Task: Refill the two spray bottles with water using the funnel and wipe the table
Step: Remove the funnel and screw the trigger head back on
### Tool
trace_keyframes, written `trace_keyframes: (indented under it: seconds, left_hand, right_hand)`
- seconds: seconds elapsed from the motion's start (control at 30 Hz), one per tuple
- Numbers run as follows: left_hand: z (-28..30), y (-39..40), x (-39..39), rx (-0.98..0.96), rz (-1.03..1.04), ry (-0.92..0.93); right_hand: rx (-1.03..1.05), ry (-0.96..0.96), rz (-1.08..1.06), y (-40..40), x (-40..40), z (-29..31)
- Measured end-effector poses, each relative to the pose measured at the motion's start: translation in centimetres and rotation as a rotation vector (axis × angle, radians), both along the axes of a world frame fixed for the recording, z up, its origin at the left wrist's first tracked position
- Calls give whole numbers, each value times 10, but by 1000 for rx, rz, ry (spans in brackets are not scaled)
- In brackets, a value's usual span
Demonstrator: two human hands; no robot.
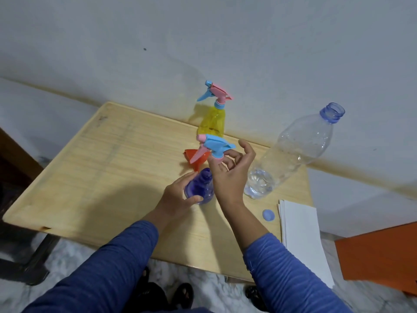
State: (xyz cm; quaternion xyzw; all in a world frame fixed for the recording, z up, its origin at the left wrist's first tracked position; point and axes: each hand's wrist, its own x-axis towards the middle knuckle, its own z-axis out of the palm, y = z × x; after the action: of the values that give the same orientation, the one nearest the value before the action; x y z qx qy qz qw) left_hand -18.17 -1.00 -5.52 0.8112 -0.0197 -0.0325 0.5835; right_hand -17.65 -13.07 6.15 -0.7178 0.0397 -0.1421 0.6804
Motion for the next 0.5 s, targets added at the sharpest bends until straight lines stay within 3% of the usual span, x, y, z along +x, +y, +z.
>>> trace_keyframes:
  seconds: [0.1,0.5]
  left_hand:
    - [3,0,0,25,-18,-18]
    - [2,0,1,137,-52,-58]
  right_hand:
    - [-175,-30,52,0,-8,-17]
    - [-296,-3,192,-9,-4,-43]
